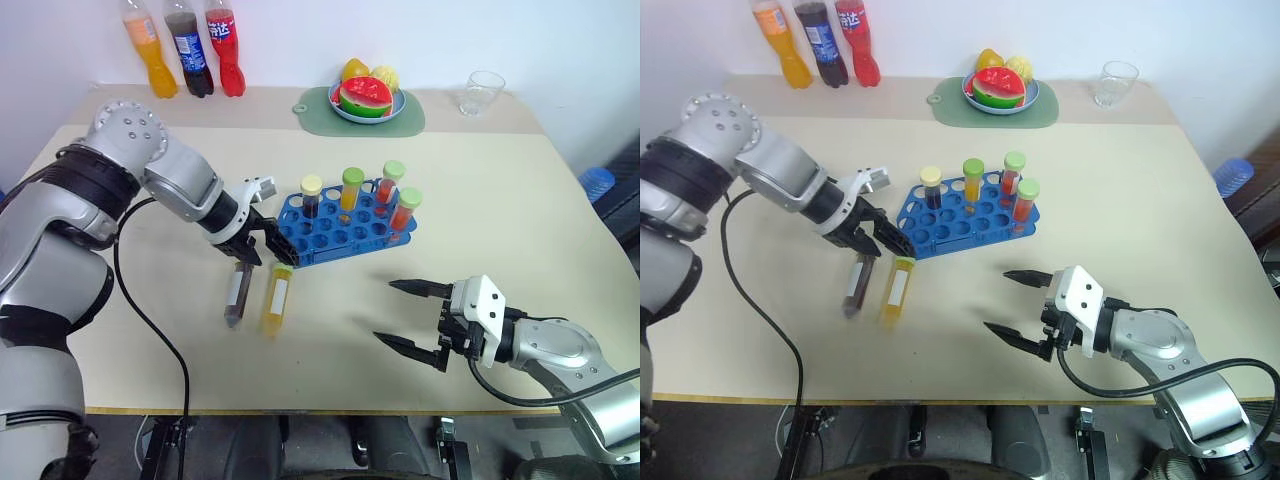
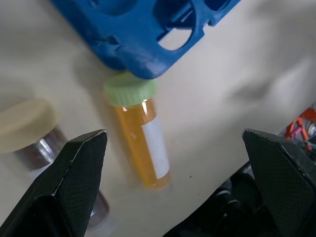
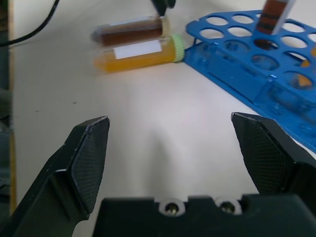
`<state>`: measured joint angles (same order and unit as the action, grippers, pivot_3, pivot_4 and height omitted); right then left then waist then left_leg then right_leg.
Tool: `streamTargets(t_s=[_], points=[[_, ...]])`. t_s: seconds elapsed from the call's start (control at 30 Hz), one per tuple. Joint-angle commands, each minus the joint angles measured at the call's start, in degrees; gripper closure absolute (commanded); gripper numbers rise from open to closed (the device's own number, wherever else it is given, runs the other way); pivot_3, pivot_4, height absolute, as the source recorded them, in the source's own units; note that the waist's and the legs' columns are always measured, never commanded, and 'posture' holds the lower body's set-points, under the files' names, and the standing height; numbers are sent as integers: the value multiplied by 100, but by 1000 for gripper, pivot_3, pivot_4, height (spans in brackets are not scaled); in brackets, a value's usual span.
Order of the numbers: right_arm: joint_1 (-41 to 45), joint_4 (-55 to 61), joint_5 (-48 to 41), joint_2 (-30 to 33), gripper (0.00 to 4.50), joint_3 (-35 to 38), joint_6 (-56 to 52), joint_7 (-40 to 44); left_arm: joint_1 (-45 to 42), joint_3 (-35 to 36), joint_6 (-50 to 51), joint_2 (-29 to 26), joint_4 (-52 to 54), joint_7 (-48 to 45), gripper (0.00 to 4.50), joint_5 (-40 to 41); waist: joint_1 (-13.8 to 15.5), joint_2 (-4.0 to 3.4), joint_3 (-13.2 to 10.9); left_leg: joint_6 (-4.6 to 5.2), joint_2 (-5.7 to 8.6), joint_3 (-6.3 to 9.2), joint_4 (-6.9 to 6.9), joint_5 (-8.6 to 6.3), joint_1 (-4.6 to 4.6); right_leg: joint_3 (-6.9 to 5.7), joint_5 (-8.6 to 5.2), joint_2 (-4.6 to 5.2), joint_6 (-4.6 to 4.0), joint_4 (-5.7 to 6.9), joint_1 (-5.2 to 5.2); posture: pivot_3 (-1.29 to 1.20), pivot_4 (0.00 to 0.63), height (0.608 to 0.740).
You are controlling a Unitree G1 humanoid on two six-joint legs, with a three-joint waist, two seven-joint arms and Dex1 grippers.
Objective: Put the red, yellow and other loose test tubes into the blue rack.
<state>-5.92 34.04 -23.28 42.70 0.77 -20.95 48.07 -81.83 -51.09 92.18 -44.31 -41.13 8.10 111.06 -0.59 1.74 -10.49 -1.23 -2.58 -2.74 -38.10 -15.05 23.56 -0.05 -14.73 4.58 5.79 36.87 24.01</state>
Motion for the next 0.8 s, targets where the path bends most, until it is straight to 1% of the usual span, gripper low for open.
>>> streamTargets(t_s=[0.03,0.17,0.3,0.63,0.73,0.8], points=[[50,250,14,-66,160,19,-15,-139,-267,-105,32,197,-236,-75,0,-346,-3,1,-1,0,0,0,0,0,0,0,0,0,0,0,0,0,150,740],[123,263,31,-80,160,-43,-50,-226,-363,-252,32,449,-390,-166,0,-662,4,3,-2,0,2,0,-1,0,3,0,0,0,0,-2,1,0,150,740],[130,302,21,-82,160,-45,-89,-261,-350,-252,32,647,-573,-188,0,-1021,4,3,-2,0,2,0,0,0,5,0,0,0,0,-8,1,0,150,740],[105,382,-68,-25,160,72,-207,-246,-172,-348,32,927,-527,-310,0,-1373,1,4,-2,0,2,2,0,0,12,0,0,0,0,-19,2,0,150,740],[78,395,-63,1,128,129,-227,-242,-161,-345,32,972,-512,-367,862,-1490,6,4,-2,0,2,2,-1,0,14,-1,0,0,0,-21,2,0,150,740],[68,411,-54,14,128,149,-242,-258,-163,-452,32,949,-485,-476,1884,-1453,5,4,-2,0,3,2,-1,0,15,-1,0,0,0,-22,2,0,150,740]])
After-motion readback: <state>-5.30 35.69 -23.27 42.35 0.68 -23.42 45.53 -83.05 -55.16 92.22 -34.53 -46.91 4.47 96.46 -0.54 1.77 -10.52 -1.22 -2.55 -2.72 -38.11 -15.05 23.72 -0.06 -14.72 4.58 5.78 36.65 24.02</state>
